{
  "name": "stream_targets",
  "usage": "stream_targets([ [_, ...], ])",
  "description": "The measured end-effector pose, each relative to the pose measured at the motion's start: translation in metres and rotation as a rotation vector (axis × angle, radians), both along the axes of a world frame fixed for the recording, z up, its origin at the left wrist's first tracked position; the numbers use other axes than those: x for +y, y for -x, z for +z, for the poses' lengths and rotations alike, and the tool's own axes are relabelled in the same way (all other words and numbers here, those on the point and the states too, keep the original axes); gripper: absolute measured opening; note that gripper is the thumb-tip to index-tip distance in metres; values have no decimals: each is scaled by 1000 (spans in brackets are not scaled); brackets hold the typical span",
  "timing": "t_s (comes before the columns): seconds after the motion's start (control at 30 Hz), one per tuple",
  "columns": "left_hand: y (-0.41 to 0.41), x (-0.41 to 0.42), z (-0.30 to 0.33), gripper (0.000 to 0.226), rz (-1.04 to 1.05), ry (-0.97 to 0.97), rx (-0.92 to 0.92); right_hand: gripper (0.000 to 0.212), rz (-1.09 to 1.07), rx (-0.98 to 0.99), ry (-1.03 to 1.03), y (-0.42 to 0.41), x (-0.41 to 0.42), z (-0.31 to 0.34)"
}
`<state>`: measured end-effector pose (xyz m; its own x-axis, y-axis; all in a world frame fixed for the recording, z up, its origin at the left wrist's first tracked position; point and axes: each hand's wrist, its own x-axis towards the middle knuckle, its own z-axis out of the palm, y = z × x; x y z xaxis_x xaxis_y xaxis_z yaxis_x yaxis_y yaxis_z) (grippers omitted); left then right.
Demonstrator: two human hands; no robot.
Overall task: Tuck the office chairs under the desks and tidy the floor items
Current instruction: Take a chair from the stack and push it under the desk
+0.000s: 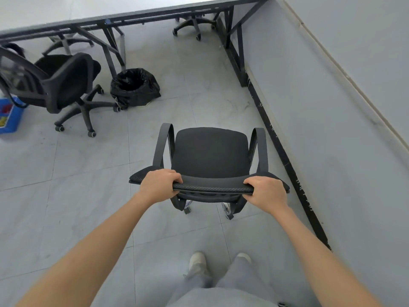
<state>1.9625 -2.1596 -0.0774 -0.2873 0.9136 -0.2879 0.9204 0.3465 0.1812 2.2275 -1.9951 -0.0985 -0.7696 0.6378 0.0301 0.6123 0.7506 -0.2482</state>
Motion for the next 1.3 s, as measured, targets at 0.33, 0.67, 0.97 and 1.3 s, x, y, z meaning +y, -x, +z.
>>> stream_targets([
  [0.33, 92, 101, 0, 15, 32, -17, -16, 20, 46, 23, -67, 101, 117, -2],
  [0.67, 200, 237, 2, 14, 86, -1, -19, 19, 78, 11, -90, 214, 257, 2],
  [0.97, 313, 404, -7, 17, 52, -79, -6, 14, -8, -119, -66, 325, 418, 5],
  [1.3, 427, 557, 0, 19, -12, -46, -20, 20, -50, -196, -6, 428, 554, 7],
])
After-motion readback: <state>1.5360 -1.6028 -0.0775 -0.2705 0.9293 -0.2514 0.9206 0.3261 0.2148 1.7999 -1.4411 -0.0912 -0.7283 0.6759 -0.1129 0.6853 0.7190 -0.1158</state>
